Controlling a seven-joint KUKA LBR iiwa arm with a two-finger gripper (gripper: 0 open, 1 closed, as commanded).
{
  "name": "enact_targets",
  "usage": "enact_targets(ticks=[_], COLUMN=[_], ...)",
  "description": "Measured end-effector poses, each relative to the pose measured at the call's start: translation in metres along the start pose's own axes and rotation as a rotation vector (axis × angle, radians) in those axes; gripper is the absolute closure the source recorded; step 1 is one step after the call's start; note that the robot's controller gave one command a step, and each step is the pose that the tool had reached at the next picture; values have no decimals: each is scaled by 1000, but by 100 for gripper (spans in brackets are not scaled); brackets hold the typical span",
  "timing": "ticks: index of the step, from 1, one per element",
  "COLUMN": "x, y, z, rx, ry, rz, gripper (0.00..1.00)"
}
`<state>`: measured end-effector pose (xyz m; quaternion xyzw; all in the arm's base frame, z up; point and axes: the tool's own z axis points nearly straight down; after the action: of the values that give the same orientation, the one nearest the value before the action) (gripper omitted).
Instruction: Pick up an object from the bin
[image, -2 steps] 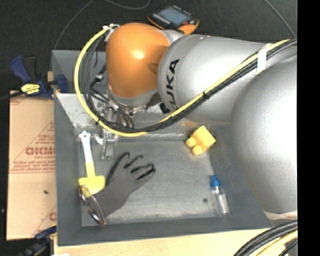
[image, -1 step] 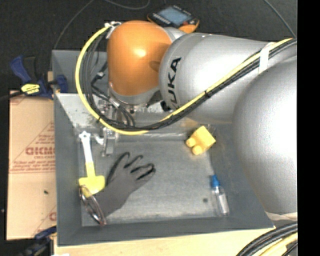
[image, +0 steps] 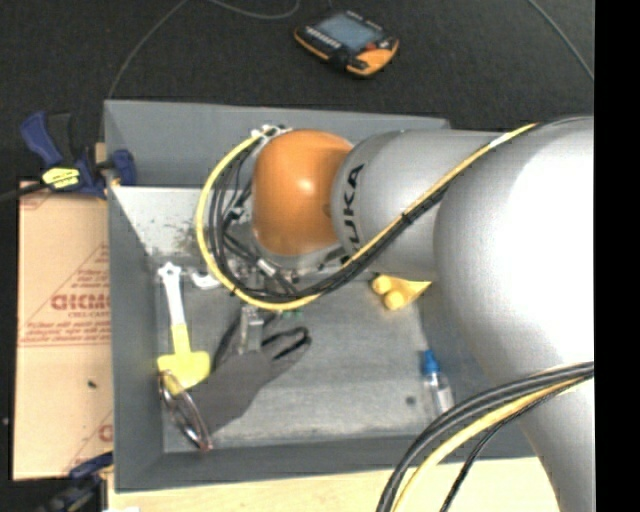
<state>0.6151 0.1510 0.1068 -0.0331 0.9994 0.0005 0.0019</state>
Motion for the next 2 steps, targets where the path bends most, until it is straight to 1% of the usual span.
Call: enact_targets(ticks=[1, 2], x=[-13, 15], y=[4, -48], z=[-48, 8], rx=[-1, 1], ry=[-2, 3], rz=[-109, 32], gripper=[0, 0])
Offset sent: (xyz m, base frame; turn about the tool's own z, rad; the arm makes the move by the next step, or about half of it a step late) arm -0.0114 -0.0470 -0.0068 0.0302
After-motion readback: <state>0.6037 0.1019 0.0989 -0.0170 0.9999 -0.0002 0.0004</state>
